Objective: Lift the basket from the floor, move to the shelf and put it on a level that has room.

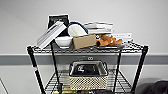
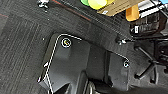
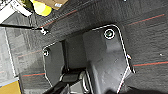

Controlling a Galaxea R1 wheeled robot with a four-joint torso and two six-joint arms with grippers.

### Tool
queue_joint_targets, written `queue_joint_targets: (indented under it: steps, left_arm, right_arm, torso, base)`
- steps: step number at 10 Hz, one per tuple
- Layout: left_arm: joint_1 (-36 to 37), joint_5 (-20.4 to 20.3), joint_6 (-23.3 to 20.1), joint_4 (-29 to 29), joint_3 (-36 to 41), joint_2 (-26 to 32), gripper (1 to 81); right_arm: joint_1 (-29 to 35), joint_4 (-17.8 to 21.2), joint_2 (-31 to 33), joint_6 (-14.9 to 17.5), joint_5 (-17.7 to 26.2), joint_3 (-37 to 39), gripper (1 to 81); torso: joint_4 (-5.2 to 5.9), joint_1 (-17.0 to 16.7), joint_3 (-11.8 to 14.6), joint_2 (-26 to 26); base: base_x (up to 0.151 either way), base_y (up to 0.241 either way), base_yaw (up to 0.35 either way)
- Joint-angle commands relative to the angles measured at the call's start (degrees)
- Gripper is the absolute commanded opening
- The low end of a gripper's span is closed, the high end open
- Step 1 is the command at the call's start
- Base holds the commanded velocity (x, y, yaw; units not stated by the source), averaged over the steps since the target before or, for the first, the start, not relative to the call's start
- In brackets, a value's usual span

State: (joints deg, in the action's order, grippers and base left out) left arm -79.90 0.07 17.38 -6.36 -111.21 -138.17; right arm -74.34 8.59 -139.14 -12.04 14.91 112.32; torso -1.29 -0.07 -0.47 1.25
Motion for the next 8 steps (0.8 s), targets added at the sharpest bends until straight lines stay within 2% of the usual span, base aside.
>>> queue_joint_targets:
  steps: [1,8]
  left_arm:
    - [3.3,3.0,-1.91,0.65,-4.88,-1.58,81.1]
    - [3.3,3.44,-4.28,0.74,-16.57,-11.25,81.1]
  right_arm:
    - [2.48,-1.91,-4.41,0.71,3.28,8.24,81.1]
    - [2.92,-4.28,-13.81,0.79,3.54,19.84,81.1]
  torso:
    - [0.0,0.07,0.0,0.0]
    - [0.0,0.07,0.0,0.0]
  base:
    - [0.0,0.0,0.0]
    - [0.0,0.0,0.0]
